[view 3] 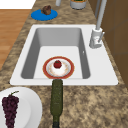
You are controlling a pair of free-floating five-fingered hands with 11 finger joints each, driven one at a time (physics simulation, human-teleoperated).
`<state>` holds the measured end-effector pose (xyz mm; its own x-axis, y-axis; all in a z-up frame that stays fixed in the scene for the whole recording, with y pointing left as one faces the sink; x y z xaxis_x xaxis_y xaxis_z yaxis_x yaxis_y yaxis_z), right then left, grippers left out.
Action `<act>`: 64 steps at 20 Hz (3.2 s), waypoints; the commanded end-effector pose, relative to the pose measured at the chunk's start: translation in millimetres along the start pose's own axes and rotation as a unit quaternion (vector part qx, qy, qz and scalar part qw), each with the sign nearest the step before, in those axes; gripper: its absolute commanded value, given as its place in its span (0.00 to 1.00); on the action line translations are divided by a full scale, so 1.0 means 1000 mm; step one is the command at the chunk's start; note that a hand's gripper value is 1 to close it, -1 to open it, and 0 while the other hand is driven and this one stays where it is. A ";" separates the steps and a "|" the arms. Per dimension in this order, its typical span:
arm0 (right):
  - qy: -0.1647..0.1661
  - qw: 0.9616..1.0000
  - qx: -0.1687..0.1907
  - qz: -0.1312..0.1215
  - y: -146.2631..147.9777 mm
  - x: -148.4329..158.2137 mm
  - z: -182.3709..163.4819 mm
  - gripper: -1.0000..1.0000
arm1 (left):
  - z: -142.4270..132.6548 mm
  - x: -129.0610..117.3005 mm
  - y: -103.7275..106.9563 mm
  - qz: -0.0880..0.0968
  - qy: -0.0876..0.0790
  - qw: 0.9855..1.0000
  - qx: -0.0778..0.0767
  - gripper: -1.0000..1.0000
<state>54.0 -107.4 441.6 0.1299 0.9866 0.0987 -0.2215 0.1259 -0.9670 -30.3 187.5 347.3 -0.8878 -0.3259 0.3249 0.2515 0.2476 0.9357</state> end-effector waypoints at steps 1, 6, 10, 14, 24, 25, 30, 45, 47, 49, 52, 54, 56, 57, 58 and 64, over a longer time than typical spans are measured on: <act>0.020 0.998 -0.013 -0.062 -0.005 0.005 0.008 0.00 | 0.000 0.000 0.000 0.000 0.000 1.000 0.000 0.50; 0.030 0.996 -0.012 -0.084 -0.011 0.010 0.020 0.00 | 0.000 0.000 0.000 0.000 0.000 1.000 0.000 0.50; 0.046 0.994 -0.017 -0.097 -0.020 0.013 0.032 0.00 | 0.000 0.000 0.000 0.000 0.000 1.000 0.000 0.50; 0.059 0.992 -0.023 -0.112 -0.027 0.017 0.043 0.00 | 0.000 0.000 0.000 0.000 0.000 1.000 0.000 0.50; 0.093 0.984 -0.036 -0.150 -0.041 0.025 0.065 0.00 | 0.000 0.000 0.000 0.000 0.000 1.000 0.000 0.50; 0.095 0.983 -0.036 -0.155 -0.041 0.027 0.065 0.00 | 0.000 0.000 0.000 0.000 0.000 1.000 0.000 0.50; 0.106 0.977 -0.042 -0.181 -0.042 0.032 0.069 0.00 | 0.000 0.000 0.000 0.000 0.000 1.000 0.000 0.50; 0.119 0.960 -0.032 -0.250 -0.061 0.046 0.076 0.00 | 0.000 0.000 0.000 0.000 0.000 1.000 0.000 0.50; 0.119 0.959 -0.033 -0.256 -0.067 0.047 0.077 0.00 | 0.000 0.000 0.000 0.000 0.000 1.000 0.000 0.50; 0.121 0.958 -0.032 -0.258 -0.075 0.048 0.078 0.00 | 0.000 0.000 0.000 0.000 0.000 1.000 0.000 0.50; 0.123 0.954 -0.037 -0.272 -0.080 0.050 0.081 0.00 | 0.000 0.000 0.000 0.000 0.000 1.000 0.000 0.50; 0.126 0.951 -0.046 -0.280 -0.084 0.052 0.082 0.00 | 0.000 0.000 0.000 0.000 0.000 1.000 0.000 0.50; 0.130 0.947 -0.056 -0.290 -0.087 0.054 0.084 0.00 | 0.000 0.000 0.000 0.000 0.000 1.000 0.000 0.50; 0.133 0.944 -0.061 -0.294 -0.088 0.054 0.085 0.00 | 0.000 0.000 0.000 0.000 0.000 1.000 0.000 0.50; 0.135 0.942 -0.066 -0.299 -0.090 0.055 0.086 0.00 | 0.000 0.000 0.000 0.000 0.000 1.000 0.000 0.50; 0.153 0.929 -0.091 -0.326 -0.102 0.060 0.096 0.00 | 0.000 0.000 0.000 0.000 0.000 1.000 0.000 0.50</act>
<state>-5.2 -53.2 562.6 0.4330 0.7141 0.5501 0.0797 0.5776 -0.8124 -30.3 187.5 347.3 -0.8878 -0.3260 0.3249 0.2515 0.2476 0.9357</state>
